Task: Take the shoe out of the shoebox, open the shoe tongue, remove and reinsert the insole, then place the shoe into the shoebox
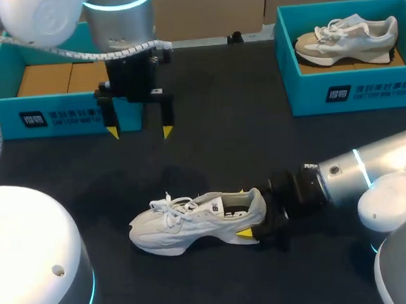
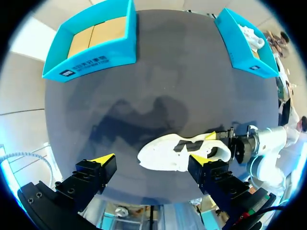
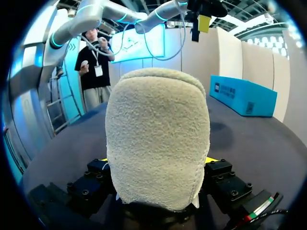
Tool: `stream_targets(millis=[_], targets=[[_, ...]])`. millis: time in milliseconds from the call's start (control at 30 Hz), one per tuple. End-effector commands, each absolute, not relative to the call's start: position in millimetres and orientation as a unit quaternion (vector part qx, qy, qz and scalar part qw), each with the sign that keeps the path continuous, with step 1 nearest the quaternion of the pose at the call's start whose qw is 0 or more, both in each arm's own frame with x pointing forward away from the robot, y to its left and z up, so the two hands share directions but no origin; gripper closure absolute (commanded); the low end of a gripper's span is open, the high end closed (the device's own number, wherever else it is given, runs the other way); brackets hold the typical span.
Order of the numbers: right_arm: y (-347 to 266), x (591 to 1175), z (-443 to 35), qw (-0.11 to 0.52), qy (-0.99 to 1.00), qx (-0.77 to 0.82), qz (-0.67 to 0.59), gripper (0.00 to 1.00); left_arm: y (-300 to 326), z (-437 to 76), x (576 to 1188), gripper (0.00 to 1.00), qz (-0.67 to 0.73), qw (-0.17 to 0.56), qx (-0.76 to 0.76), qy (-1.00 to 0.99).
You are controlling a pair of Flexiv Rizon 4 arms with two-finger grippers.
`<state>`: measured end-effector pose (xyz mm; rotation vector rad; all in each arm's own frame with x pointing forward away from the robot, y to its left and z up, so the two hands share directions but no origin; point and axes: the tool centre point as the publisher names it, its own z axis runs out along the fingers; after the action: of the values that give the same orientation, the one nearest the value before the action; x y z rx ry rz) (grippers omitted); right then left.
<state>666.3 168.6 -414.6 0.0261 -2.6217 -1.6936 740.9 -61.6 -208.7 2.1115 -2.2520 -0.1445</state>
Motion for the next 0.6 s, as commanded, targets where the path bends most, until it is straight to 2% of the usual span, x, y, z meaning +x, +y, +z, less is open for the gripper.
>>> stream_targets(millis=[33, 200, 600], targets=[[169.8, 665.3, -414.7, 0.009, -0.841, 0.008, -0.542, 1.00, -66.4, -208.1, 744.1, 0.00, -0.053, 0.024, 0.683, -0.728], [169.8, 665.3, -414.7, 0.009, -0.841, 0.008, -0.542, 1.00, -66.4, -208.1, 744.1, 0.00, -0.053, 0.024, 0.683, -0.728], [169.8, 665.3, -414.7, 0.009, -0.841, 0.008, -0.542, 1.00, -113.0, -242.9, 686.9, 0.00, -0.105, 0.038, 0.667, -0.736]])
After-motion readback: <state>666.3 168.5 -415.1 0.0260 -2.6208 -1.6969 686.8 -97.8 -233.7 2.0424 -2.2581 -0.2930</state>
